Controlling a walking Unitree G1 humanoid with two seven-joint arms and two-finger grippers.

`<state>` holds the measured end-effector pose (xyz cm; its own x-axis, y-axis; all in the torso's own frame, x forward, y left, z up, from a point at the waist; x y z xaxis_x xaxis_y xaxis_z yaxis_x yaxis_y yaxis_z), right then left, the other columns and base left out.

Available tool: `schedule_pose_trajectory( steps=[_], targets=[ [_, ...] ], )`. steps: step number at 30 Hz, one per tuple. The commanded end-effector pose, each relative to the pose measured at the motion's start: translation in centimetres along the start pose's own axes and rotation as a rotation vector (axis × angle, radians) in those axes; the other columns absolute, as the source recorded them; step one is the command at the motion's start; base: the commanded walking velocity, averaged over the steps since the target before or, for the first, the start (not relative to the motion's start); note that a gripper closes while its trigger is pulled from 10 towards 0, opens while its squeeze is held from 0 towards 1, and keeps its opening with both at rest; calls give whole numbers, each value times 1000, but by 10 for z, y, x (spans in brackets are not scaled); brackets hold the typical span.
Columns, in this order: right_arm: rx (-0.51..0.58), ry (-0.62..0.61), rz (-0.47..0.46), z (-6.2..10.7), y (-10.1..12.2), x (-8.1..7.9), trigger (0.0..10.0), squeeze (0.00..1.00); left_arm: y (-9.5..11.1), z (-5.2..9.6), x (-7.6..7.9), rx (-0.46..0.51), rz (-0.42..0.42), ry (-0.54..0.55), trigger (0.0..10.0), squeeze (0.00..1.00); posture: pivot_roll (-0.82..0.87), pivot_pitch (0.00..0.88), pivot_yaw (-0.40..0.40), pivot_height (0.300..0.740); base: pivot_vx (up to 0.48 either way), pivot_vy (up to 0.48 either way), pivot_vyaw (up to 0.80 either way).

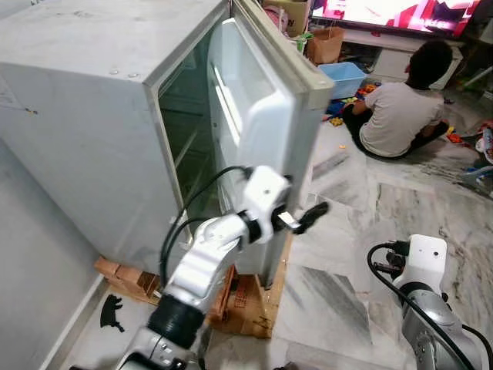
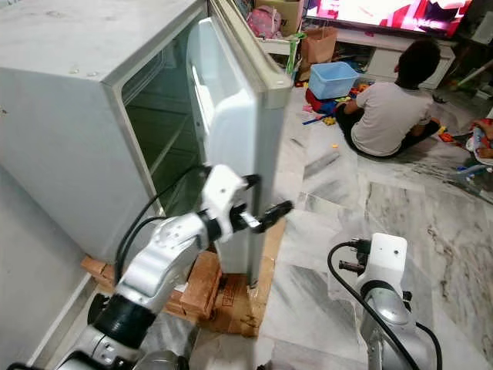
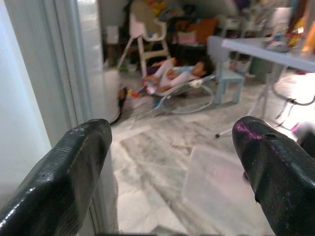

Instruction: Restocking fridge

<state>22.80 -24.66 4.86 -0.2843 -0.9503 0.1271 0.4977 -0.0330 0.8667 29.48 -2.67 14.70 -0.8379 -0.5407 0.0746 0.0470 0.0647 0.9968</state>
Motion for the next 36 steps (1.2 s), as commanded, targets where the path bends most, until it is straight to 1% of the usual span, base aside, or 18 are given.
schedule_pose_trajectory(
  steps=[1, 8, 12, 14, 15, 16, 18, 20, 22, 23, 25, 26, 27, 28, 33, 34, 35, 36],
  targets=[
    [0, -22, 6, 0, 2, 4, 10000, 0, -2, -5, 3, -12, -9, -20, 10000, 0, -28, 0, -14, 740, 0, -435, 0],
    [2, -31, 2, 0, 3, 4, 10000, 0, -7, -8, 6, -22, -15, -27, 10000, 0, -26, 0, -14, 740, 0, -435, 0],
    [10, -25, 5, -2, 5, 1, 10000, 0, -8, -5, 1, -22, -11, 10, 10000, 0, -24, 0, -15, 740, 127, -381, 0],
    [22, -15, 12, -4, 8, -2, 10000, 0, -11, 3, -7, -29, -22, 43, 10000, 0, -19, 0, -18, 740, 0, -307, 0],
    [29, -14, 12, -6, 11, -3, 10000, 0, -13, 12, -14, -26, -6, 78, 10000, 0, -15, 0, -19, 740, 0, -416, 0],
    [29, -14, 12, -6, 11, -3, 10000, 0, -13, 12, -14, -26, -6, 78, 10000, 0, -15, 0, -19, 740, 0, -416, 0],
    [43, -12, 6, -9, 16, -3, 10000, 0, -19, 30, -30, -34, -2, 169, 10000, 0, -5, 0, -22, 740, 0, -435, 0],
    [51, -8, 5, -10, 18, -4, 10000, 0, -22, 39, -38, -39, 1, 213, 10000, 0, 1, 0, -24, 740, 0, -428, 0],
    [59, -3, 4, -12, 21, -6, 10000, 0, -26, 52, -50, -51, -12, 292, 10000, 0, 3, 0, -25, 740, 0, -424, 0],
    [67, 3, 5, -13, 23, -8, 10000, 0, -29, 66, -63, -58, -25, 381, 10000, 0, 6, 0, -26, 740, 266, -398, 0],
    [70, 5, 6, -13, 24, -9, 10000, 0, -29, 70, -66, -57, -29, 408, 10000, 0, 6, 0, -26, 740, 266, -398, 0],
    [83, 8, 6, -14, 27, -10, 10000, 0, -31, 91, -82, -56, -25, 548, 10000, 0, 13, 0, -28, 740, 292, -322, 0],
    [88, 10, 5, -15, 28, -10, 10000, 0, -33, 105, -90, -59, -19, 626, 10000, 0, 14, 0, -28, 740, 292, -319, 0],
    [95, 11, 2, -17, 30, -11, 10000, 0, -37, 124, -98, -65, -7, 723, 10000, 0, 19, 0, -29, 740, 296, -319, 0],
    [107, 22, 10, -21, 33, -13, 10000, 0, -48, 160, -102, -110, 12, 845, 10000, 0, 32, 0, -36, 740, 302, -344, 0],
    [107, 22, 10, -21, 33, -13, 10000, 0, -48, 160, -102, -110, 12, 845, 10000, 0, 32, 0, -36, 740, 296, -375, 0],
    [113, 27, 12, -22, 35, -16, 10000, 0, -51, 166, -101, -119, 10, 862, 10000, 0, 36, 0, -40, 740, 296, -375, 0],
    [114, 29, 13, -23, 35, -17, 10000, 0, -51, 168, -101, -122, 7, 868, 10000, 0, 37, 0, -41, 740, 296, -375, 0]
  ],
)
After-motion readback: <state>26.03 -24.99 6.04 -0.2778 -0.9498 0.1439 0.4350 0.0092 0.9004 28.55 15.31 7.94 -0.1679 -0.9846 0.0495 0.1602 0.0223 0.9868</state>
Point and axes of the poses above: a point about 5 cm out from each wrist's last joint towards the gripper, its own z axis pointing back from the gripper into the wrist, its own y axis along the axis of the wrist's last joint, x = y × z, the point moved 2 cm from there along -z, pointing out of the wrist towards the gripper, and after that the axes turned 3 degrees about z, right-handed, at the moved point
